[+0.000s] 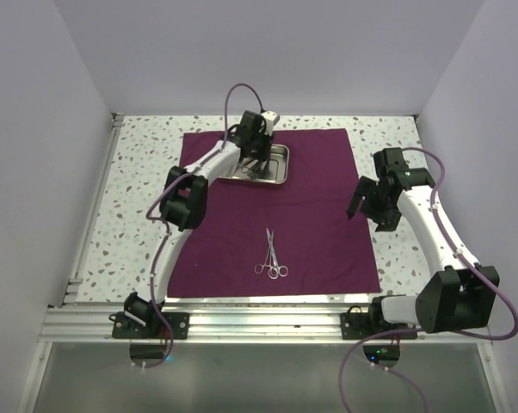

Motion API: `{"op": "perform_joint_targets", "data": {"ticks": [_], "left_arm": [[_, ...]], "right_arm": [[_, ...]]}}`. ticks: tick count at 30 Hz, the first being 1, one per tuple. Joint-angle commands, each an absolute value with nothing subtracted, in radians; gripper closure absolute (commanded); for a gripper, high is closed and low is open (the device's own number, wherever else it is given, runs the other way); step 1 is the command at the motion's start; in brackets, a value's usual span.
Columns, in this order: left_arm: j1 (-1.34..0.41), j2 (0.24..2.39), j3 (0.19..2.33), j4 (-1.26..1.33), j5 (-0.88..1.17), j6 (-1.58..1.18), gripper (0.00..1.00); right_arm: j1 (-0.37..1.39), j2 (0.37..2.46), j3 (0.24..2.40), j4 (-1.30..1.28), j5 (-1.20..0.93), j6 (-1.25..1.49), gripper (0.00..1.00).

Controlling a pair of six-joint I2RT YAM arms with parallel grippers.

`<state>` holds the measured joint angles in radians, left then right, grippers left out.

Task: Open and lay out the surgical kit
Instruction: Pick up the medical item from the container.

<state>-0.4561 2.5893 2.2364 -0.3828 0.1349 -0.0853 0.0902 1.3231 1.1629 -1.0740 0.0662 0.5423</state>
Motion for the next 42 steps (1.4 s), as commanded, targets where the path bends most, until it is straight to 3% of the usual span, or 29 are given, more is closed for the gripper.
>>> {"op": "perform_joint_targets", "data": {"ticks": [1, 12, 20, 22, 23, 42], "left_arm": [[-0.445, 2.680, 2.174, -0.548, 0.074, -0.086, 0.70], [-0.462, 2.665, 2.122, -0.617, 0.003, -0.052, 0.69], [-0.471, 2.681, 2.143, -0.707, -0.086, -0.067, 0.83], [-0.471, 2.686, 2.149, -0.727, -0.087, -0.078, 0.98], [-0.471, 2.686, 2.151, -0.729, -0.090, -0.081, 1.00], [-0.380, 2.488, 2.289, -0.631, 0.107, -0.356, 1.00]], "right_arm": [[0.084, 1.324, 1.181, -1.066, 0.072, 0.551, 0.19], [0.086, 1.327, 1.180, -1.048, 0.055, 0.543, 0.19], [0.084, 1.328, 1.170, -1.039, 0.046, 0.529, 0.19], [0.086, 1.327, 1.169, -1.035, 0.048, 0.523, 0.19], [0.086, 1.328, 1.169, -1.035, 0.048, 0.522, 0.19], [0.086, 1.293, 1.131, -0.976, 0.003, 0.514, 0.19]]}}
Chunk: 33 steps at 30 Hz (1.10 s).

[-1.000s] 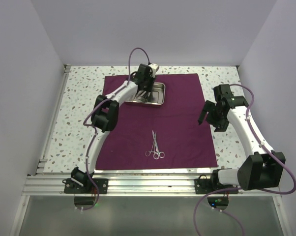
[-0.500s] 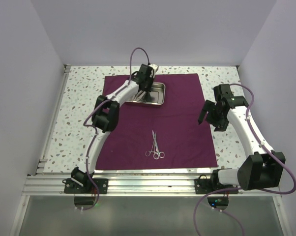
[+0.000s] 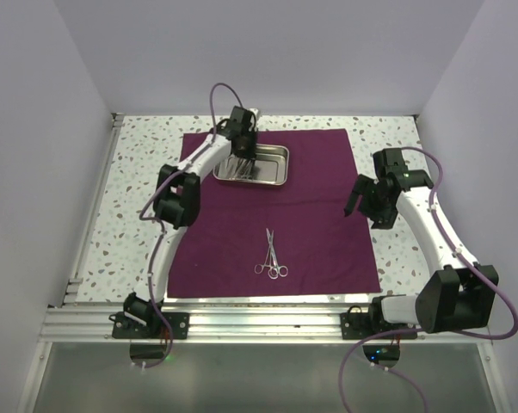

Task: Open and lay out the surgical kit
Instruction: Pick up the medical item from the container, then place the medical item in the surgical kit.

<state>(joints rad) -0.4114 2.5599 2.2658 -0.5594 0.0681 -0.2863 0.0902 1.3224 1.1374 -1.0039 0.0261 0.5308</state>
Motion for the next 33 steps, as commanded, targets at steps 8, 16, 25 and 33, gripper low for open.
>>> {"op": "perform_joint_targets", "data": {"ticks": [8, 16, 25, 33], "left_arm": [[-0.379, 2.343, 2.179, -0.680, 0.047, -0.376, 1.00], [-0.399, 2.097, 1.970, -0.633, 0.009, -0.417, 1.00], [-0.445, 2.046, 2.002, -0.727, -0.058, -0.501, 1.00], [-0.653, 1.795, 1.604, -0.738, -0.098, -0.768, 1.00]], "right_arm": [[0.087, 1.262, 1.101, -0.950, -0.024, 0.508, 0.19], [0.087, 1.249, 1.045, -0.882, -0.071, 0.517, 0.19], [0.086, 1.224, 1.025, -0.876, -0.086, 0.500, 0.19], [0.087, 1.206, 0.986, -0.862, -0.087, 0.494, 0.19]]}}
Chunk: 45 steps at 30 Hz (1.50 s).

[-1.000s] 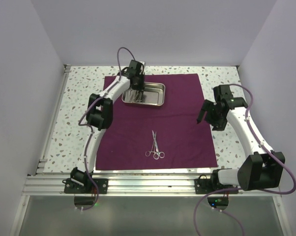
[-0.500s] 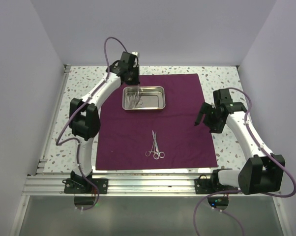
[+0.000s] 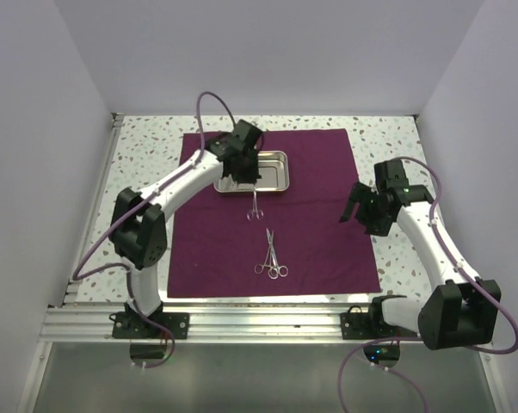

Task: Open and lay out the surgical kit
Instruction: Place the medical item in the surgical kit, then pick up the medical item from the container.

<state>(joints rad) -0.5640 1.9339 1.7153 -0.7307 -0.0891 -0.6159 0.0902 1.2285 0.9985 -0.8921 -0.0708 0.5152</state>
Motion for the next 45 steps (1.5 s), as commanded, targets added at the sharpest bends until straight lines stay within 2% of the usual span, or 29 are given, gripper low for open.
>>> {"op": "perform_joint_targets", "data": {"ticks": [1, 8, 16, 23, 24, 25, 26, 29, 30, 32, 36, 45], "left_arm": [[-0.675, 1.781, 1.573, -0.735, -0.094, -0.785, 1.00], [-0.767, 1.703, 1.349, -0.640, -0.077, -0.911, 1.00], [-0.816, 1.766, 1.272, -0.600, -0.016, -0.960, 1.00], [-0.842, 1.844, 1.298, -0.594, 0.051, -0.959, 1.00], [-0.841, 1.853, 1.302, -0.600, 0.057, -0.957, 0.96], [-0.842, 1.861, 1.310, -0.603, 0.066, -0.953, 0.86], [-0.842, 1.874, 1.330, -0.615, 0.067, -0.943, 0.64], [-0.836, 1.893, 1.399, -0.656, 0.035, -0.919, 0.32], [-0.835, 1.901, 1.422, -0.669, 0.028, -0.910, 0.30], [-0.818, 1.922, 1.506, -0.710, 0.003, -0.878, 0.17], [-0.758, 1.974, 1.675, -0.770, -0.025, -0.793, 0.17], [-0.502, 2.173, 2.035, -0.813, -0.038, -0.562, 0.21]], "right_arm": [[0.086, 1.207, 0.983, -0.861, -0.089, 0.494, 0.19], [0.086, 1.238, 0.973, -0.845, -0.086, 0.471, 0.19], [0.086, 1.241, 0.960, -0.845, -0.086, 0.468, 0.19], [0.086, 1.241, 0.956, -0.845, -0.077, 0.466, 0.19], [0.087, 1.241, 0.957, -0.845, -0.075, 0.466, 0.19], [0.086, 1.243, 0.957, -0.844, -0.071, 0.466, 0.19], [0.086, 1.247, 0.960, -0.844, -0.068, 0.466, 0.19], [0.087, 1.253, 0.966, -0.844, -0.061, 0.465, 0.19], [0.086, 1.256, 0.968, -0.844, -0.060, 0.465, 0.19], [0.086, 1.259, 0.973, -0.844, -0.054, 0.466, 0.19], [0.086, 1.261, 0.988, -0.848, -0.041, 0.466, 0.19], [0.086, 1.258, 1.025, -0.870, -0.028, 0.483, 0.19]]}}
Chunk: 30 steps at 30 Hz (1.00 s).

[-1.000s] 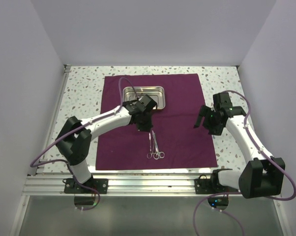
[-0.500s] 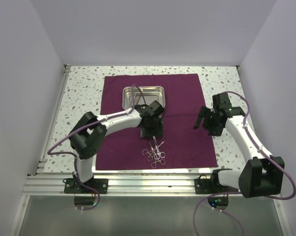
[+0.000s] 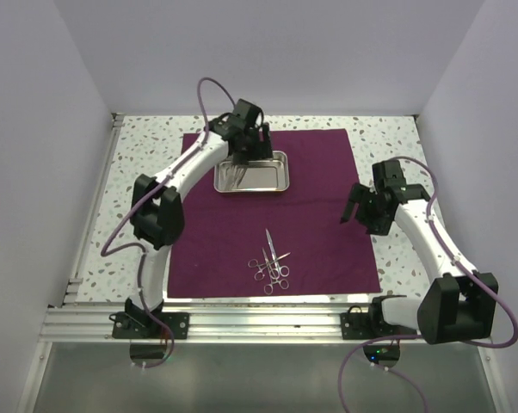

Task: Open and lay out the surgical kit
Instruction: Pick up the medical item from the container.

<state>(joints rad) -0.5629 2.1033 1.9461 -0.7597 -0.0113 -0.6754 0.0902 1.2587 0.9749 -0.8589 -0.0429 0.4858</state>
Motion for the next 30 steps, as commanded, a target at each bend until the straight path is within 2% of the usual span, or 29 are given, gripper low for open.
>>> {"op": "perform_joint_targets", "data": {"ticks": [1, 7, 15, 25, 29, 30], "left_arm": [[-0.465, 2.222, 2.089, -0.815, -0.022, -0.539, 0.21], [-0.416, 2.379, 2.258, -0.822, -0.008, -0.436, 0.25], [-0.416, 2.352, 2.093, -0.741, -0.049, -0.365, 0.28], [-0.402, 2.375, 2.083, -0.735, -0.127, -0.353, 0.30], [-0.393, 2.381, 2.082, -0.727, -0.124, -0.348, 0.39], [-0.393, 2.384, 2.077, -0.724, -0.121, -0.345, 0.44]], "right_arm": [[0.087, 1.262, 1.034, -0.873, -0.025, 0.485, 0.19], [0.086, 1.301, 1.092, -0.907, -0.002, 0.477, 0.19], [0.084, 1.324, 1.106, -0.922, 0.015, 0.463, 0.18], [0.084, 1.348, 1.127, -0.931, 0.009, 0.466, 0.18], [0.084, 1.345, 1.129, -0.936, 0.012, 0.468, 0.19], [0.084, 1.345, 1.131, -0.936, 0.012, 0.466, 0.18]]}}
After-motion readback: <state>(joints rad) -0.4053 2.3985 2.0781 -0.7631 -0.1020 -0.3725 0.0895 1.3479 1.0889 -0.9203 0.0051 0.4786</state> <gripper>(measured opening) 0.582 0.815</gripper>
